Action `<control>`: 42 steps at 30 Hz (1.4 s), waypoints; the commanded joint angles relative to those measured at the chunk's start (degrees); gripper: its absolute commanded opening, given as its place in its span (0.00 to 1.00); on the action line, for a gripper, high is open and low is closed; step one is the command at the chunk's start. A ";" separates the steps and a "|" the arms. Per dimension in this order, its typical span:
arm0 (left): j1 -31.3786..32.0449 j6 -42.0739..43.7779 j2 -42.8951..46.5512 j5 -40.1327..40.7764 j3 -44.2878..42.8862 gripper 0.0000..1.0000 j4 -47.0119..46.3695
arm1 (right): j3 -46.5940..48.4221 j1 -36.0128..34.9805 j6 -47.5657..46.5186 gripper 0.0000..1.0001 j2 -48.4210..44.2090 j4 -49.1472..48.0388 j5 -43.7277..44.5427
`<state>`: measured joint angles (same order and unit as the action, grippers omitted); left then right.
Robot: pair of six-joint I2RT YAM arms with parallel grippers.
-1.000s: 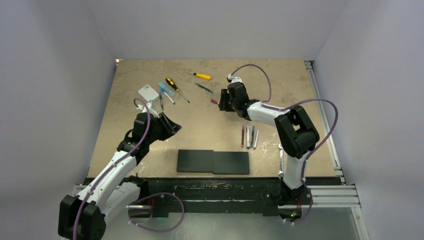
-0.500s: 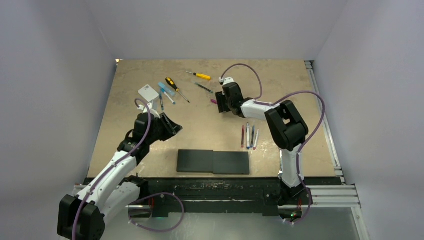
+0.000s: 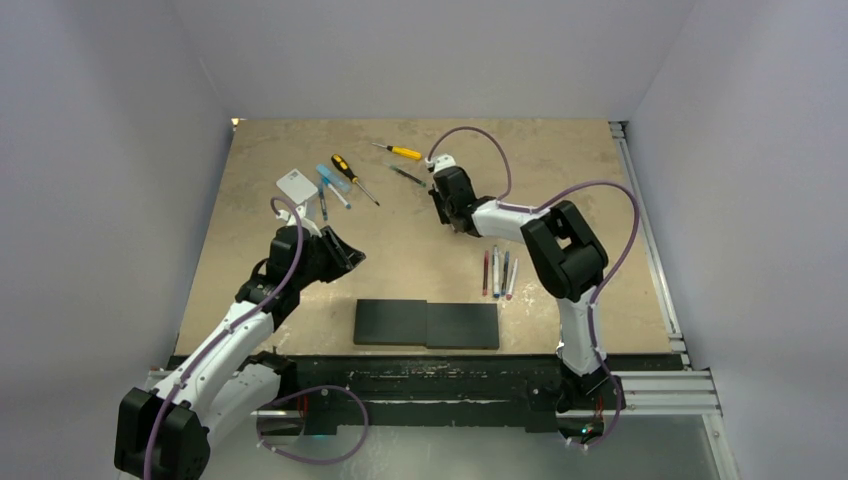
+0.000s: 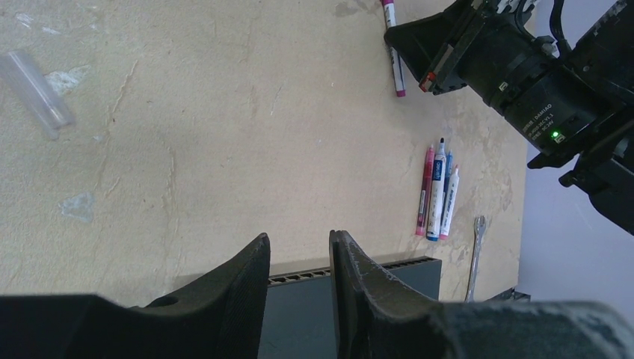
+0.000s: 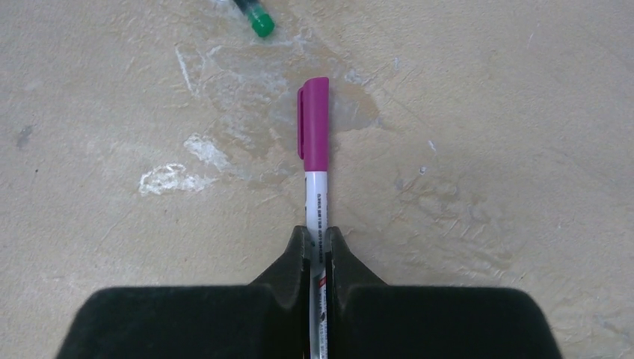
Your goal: Open the pen caps
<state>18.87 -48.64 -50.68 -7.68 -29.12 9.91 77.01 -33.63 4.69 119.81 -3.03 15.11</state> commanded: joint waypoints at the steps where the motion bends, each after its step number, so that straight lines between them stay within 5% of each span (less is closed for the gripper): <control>1: 0.29 1.04 -0.53 0.41 -2.84 0.34 -0.99 | -2.42 -2.42 -0.08 0.00 -2.87 2.83 3.00; 6: 0.29 2.11 -1.59 0.84 -6.56 0.34 -0.57 | -6.88 -4.33 2.60 0.00 -15.58 1.74 3.86; 11: 0.29 3.16 -2.68 0.15 -10.64 0.55 -2.85 | -16.76 -5.61 7.52 0.00 -32.31 -3.02 -6.05; 19: 0.61 -4.25 -3.28 -9.77 -6.35 0.80 -32.52 | -37.03 -7.86 19.22 0.00 -53.77 -22.00 -23.54; 24: 3.42 -6.03 -8.64 -17.54 -8.34 0.80 -43.53 | -40.91 -9.33 21.16 0.00 -57.28 -25.28 -23.48; 35: 11.64 -0.52 -13.07 -14.25 -12.56 0.72 -39.90 | -41.23 -9.70 24.60 0.00 -58.77 -29.12 -27.31; 42: 11.87 -1.35 -14.57 -15.33 -13.13 0.52 -42.04 | -40.99 -9.79 25.19 0.00 -59.05 -29.25 -28.54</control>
<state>30.44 -50.43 -64.47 -21.47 -39.55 -27.88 35.53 -43.13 28.95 62.13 -29.41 -11.73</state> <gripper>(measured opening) 0.590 0.029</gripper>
